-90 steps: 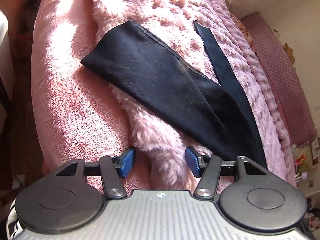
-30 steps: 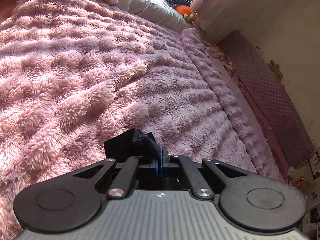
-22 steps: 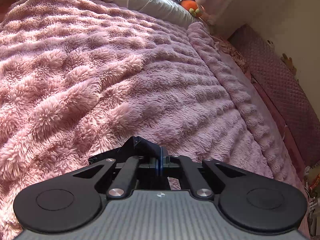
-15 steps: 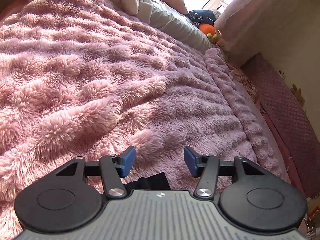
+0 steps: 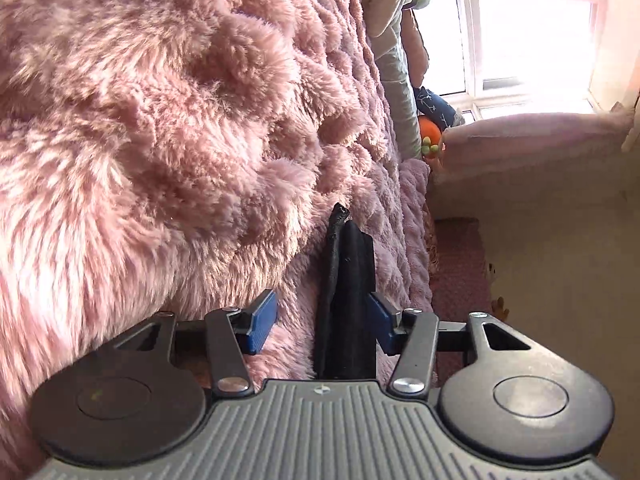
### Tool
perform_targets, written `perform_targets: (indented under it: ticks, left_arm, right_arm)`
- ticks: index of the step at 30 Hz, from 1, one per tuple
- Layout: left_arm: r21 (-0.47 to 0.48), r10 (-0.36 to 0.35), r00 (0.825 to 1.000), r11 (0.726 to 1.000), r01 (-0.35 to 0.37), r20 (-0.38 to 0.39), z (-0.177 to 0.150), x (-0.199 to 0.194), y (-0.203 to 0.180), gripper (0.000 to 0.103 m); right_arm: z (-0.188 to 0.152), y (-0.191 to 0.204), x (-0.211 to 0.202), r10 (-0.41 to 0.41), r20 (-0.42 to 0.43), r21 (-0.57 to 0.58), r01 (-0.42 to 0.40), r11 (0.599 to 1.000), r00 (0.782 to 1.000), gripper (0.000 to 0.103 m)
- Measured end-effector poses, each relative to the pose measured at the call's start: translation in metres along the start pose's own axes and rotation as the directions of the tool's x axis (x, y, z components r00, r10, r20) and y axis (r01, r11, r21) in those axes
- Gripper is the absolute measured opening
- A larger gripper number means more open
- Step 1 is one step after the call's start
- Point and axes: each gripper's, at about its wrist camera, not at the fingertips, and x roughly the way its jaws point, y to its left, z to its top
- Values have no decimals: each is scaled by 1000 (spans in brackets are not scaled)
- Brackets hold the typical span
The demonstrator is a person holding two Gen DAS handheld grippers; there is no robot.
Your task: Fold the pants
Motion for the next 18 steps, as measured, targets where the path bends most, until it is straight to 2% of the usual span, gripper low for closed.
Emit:
perform_targets:
  ticks: [1,3,5,6,9,11,14,16,18]
  left_arm:
    - [-76,-87,996,994,84,-33,4,-6,11,61]
    - [-143,-256,965,958,247,-49,9,-16,33,66]
    - [-207,-258,962,950,235,-89,17,-11,45,59]
    - [-226,-267,959,944,241,-94,20,-9,47,59]
    - [-163,-253,963,958,236,-96,25,-6,38,59]
    - [-188,-244,965,956,224,-92,28,-2,41,59]
    - [-255,-226,969,947,194,-104,35,4,42,59]
    - [-240,-194,970,958,156,-144,41,10,38,57]
    - [-223,-170,971,966,131,-167,46,18,33,57]
  right_arm:
    - [-2,9,-5,0,3,-15,0,1000,1000,38]
    - [-8,18,-12,32,6,0,-32,999,999,38]
    - [-15,27,-7,95,-13,10,-95,995,995,38]
    - [-17,36,0,96,-25,-1,-96,995,995,38]
    - [-16,71,29,42,-33,-112,-45,993,999,38]
    - [-16,98,51,-14,0,-237,14,971,1000,38]
    - [-14,133,111,-109,-8,-455,93,886,994,38]
    - [-16,155,160,-187,-71,-630,102,770,980,38]
    - [-21,171,190,-196,-86,-745,68,664,977,39]
